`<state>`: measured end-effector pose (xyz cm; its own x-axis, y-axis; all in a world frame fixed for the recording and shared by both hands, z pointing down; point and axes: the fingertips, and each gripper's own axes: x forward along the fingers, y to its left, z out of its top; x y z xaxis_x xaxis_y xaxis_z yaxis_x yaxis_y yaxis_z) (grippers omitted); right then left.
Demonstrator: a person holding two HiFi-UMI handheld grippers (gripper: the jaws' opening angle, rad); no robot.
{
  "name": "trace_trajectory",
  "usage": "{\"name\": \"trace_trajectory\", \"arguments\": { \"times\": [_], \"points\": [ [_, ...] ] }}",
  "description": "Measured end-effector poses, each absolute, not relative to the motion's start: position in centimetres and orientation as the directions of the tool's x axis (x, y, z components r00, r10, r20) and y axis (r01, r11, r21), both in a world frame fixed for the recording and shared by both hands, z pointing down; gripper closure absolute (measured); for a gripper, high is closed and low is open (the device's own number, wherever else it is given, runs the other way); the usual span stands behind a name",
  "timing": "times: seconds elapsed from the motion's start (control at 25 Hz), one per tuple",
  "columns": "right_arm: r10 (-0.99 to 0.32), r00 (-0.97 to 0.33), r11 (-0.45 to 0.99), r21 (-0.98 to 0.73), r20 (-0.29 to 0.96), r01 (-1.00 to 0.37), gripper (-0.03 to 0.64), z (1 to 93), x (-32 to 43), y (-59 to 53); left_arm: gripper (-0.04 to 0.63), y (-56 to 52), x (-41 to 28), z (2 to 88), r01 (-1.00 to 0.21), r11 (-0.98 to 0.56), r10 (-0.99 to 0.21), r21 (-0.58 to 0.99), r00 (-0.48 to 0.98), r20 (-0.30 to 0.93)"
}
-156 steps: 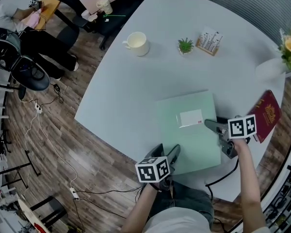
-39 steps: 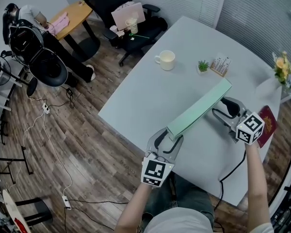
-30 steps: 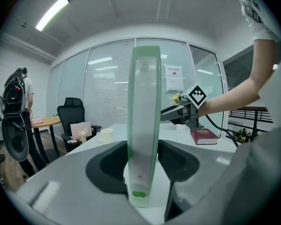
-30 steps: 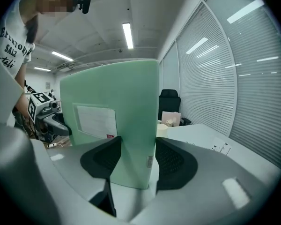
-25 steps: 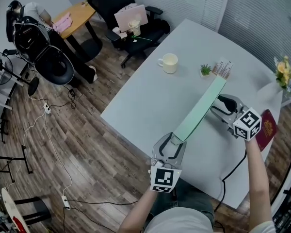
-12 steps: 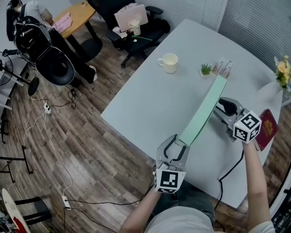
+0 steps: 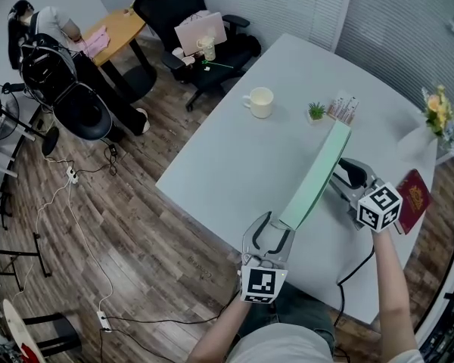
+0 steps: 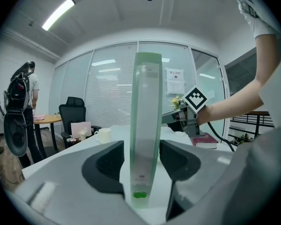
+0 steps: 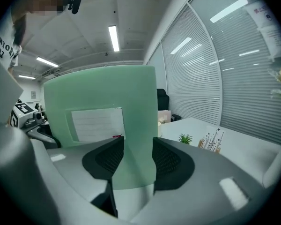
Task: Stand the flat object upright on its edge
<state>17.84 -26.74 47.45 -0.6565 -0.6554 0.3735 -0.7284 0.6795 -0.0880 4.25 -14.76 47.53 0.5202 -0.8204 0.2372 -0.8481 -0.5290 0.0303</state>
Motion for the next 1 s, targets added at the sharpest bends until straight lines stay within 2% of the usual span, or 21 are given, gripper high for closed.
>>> {"name": "trace_trajectory", "arguments": {
  "times": [0.16, 0.48, 0.8, 1.0],
  "points": [
    [-0.689, -0.632, 0.646, -0.095, 0.355, -0.758, 0.382, 46.9, 18.5, -26.0, 0.337, -14.5, 4.2, 47.2, -0.849, -0.526, -0.822, 0.053, 0.523, 0.225],
    [-0.731, -0.595, 0.610, -0.071, 0.335, -0.789, 0.370, 45.6, 19.2, -25.2, 0.328, -14.2, 3.9, 46.7, -0.844, -0.531, -0.820, 0.071, 0.533, 0.208],
    [-0.832, -0.446, 0.471, -0.004, 0.331, -0.882, 0.391, 44.2, 20.9, -24.1, 0.324, -13.5, 3.9, 44.4, -0.820, -0.566, -0.806, 0.087, 0.572, 0.151],
    [-0.899, -0.343, 0.370, 0.053, 0.271, -0.927, 0.409, 42.0, 21.2, -22.8, 0.322, -13.2, 3.4, 43.0, -0.801, -0.593, -0.792, 0.084, 0.598, 0.121]
  ]
}}
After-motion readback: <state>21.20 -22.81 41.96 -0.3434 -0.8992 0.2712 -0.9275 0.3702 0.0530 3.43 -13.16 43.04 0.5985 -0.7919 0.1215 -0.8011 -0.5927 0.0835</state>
